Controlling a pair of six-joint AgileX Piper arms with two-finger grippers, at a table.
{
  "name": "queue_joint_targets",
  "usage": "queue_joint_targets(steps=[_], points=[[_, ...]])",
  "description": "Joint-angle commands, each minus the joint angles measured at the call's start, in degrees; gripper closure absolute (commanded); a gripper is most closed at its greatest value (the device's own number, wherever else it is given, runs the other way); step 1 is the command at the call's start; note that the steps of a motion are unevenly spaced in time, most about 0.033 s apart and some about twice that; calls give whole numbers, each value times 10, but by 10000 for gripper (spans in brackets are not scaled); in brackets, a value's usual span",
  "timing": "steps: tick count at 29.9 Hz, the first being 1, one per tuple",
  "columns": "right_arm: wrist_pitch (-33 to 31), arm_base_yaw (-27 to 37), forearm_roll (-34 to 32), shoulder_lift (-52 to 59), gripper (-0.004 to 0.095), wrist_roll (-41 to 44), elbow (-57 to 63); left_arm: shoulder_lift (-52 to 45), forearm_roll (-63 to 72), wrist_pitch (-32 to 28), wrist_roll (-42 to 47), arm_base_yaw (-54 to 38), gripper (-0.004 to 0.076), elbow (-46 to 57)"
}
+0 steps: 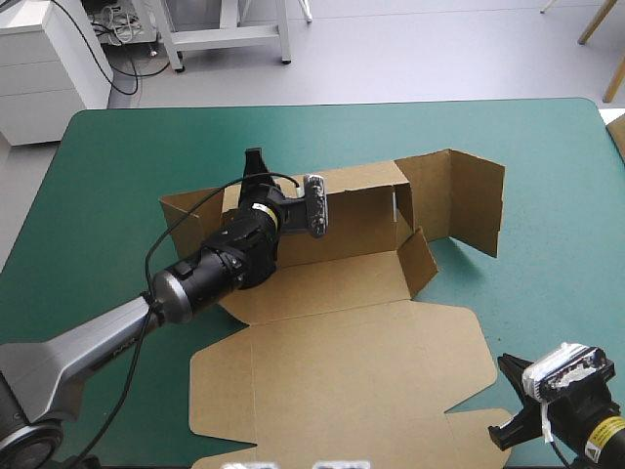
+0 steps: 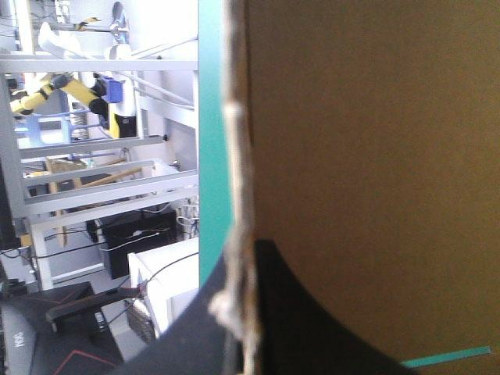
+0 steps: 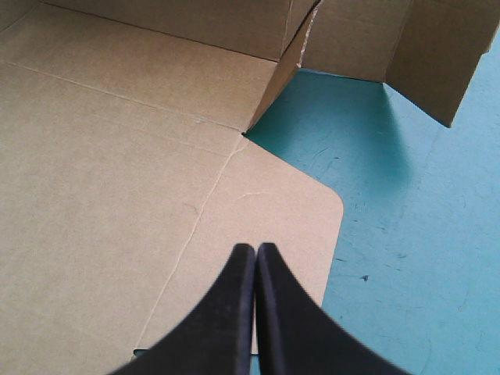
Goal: Fold the box
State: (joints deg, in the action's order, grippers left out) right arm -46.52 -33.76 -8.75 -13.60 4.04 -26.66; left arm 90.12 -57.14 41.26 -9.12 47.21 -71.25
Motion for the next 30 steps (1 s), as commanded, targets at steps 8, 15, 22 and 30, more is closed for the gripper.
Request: queue_joint_targets(steps=[8,15,22,30], points=[[40,2,-14,-5,921,-1,-14,-68,-82,-57,85,71,731,45],[40,2,-13,-5,672,-1,-14,-84,-101,-66,85,71,731,96],[40,2,-15,-5,435,-3,-14,-84,-113,-77,104,71,731,103],[40,2,-9,-5,448,0,-14,-84,-115,-76,130,71,731,103]])
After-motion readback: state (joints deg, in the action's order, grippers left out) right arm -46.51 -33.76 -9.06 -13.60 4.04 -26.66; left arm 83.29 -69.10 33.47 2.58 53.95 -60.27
